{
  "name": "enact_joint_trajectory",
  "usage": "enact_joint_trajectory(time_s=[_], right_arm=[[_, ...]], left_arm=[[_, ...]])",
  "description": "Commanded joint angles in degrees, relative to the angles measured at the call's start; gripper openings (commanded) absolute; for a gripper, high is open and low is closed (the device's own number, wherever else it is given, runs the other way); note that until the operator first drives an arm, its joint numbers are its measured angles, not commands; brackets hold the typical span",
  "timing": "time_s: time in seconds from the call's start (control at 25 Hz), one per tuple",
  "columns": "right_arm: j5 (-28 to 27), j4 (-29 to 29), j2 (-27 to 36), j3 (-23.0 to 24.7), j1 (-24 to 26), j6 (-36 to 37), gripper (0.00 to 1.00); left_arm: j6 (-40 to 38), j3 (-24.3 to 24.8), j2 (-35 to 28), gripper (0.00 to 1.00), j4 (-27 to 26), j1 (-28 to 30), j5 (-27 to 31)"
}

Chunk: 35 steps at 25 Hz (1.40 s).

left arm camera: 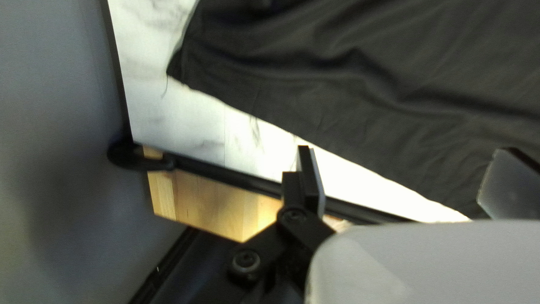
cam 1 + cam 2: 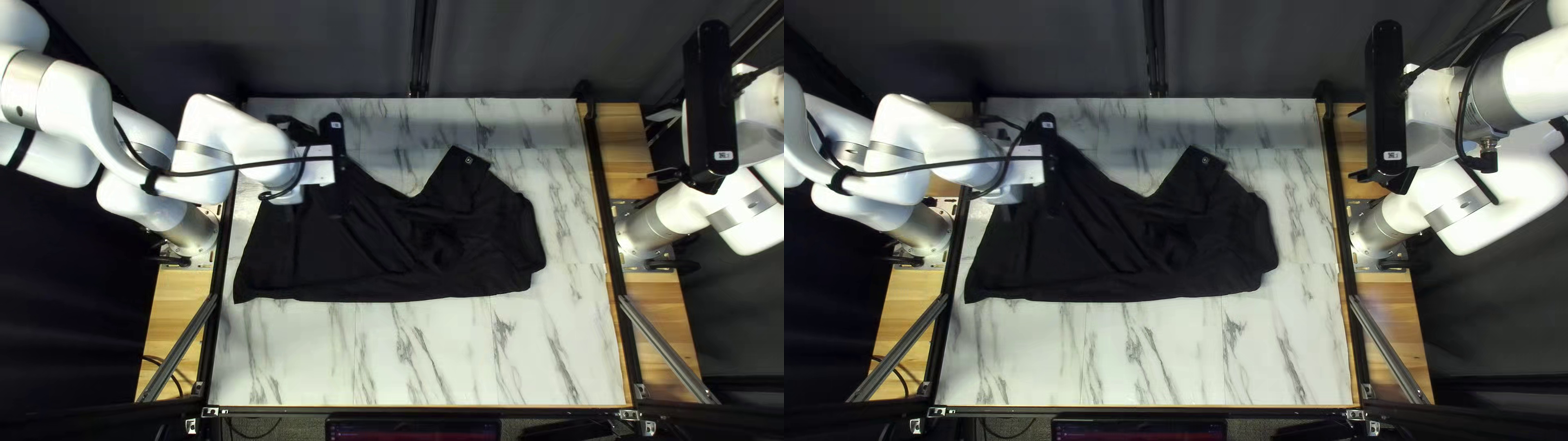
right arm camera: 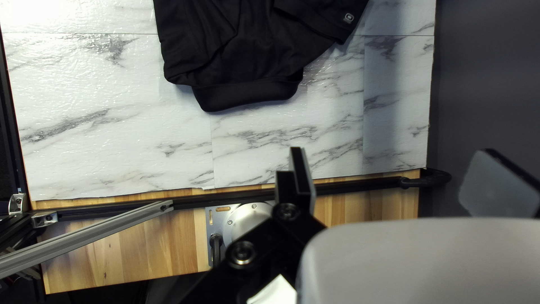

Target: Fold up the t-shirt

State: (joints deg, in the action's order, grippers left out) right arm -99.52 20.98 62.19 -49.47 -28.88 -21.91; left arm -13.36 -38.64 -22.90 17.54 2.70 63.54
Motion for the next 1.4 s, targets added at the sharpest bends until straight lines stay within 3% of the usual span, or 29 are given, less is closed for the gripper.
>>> enact_joint_trajectory(time_s=[0.04, 0.36, 0.6, 0.68, 0.76, 0.8, 0.84, 0.88, 0.92, 1.04, 1.4], right_arm=[[0.0, 0.0, 0.0, 0.0, 0.0, 0.0, 1.0], [0.0, 0.0, 0.0, 0.0, 0.0, 0.0, 1.0], [0.0, 0.0, 0.0, 0.0, 0.0, 0.0, 1.0], [0.0, 0.0, 0.0, 0.0, 0.0, 0.0, 1.0], [0.0, 0.0, 0.0, 0.0, 0.0, 0.0, 1.0], [0.0, 0.0, 0.0, 0.0, 0.0, 0.0, 1.0], [0.0, 0.0, 0.0, 0.0, 0.0, 0.0, 1.0], [0.0, 0.0, 0.0, 0.0, 0.0, 0.0, 1.0], [0.0, 0.0, 0.0, 0.0, 0.0, 0.0, 1.0], [0.0, 0.0, 0.0, 0.0, 0.0, 0.0, 1.0], [0.0, 0.0, 0.0, 0.0, 0.0, 0.0, 1.0]], left_arm=[[3.91, -5.61, 10.67, 1.0, -1.65, -3.54, -9.14], [15.57, -10.92, 25.57, 1.0, -8.74, -6.25, -23.5], [24.37, -11.84, 30.98, 0.99, -12.75, -7.12, -29.54], [26.28, -12.28, 32.57, 0.92, -14.08, -7.65, -30.07], [27.31, -12.87, 34.13, 0.78, -15.2, -7.69, -30.26], [27.71, -13.31, 34.97, 0.65, -15.69, -7.64, -30.22], [28.08, -13.81, 35.79, 0.62, -16.16, -7.62, -30.08], [28.21, -13.95, 35.95, 0.28, -16.29, -7.63, -29.98], [28.74, -14.46, 36.73, 0.06, -16.85, -7.76, -29.78], [29.51, -15.24, 37.02, 0.0, -17.44, -8.22, -28.54], [29.71, -16.52, 35.74, 0.0, -16.22, -9.54, -25.35]])
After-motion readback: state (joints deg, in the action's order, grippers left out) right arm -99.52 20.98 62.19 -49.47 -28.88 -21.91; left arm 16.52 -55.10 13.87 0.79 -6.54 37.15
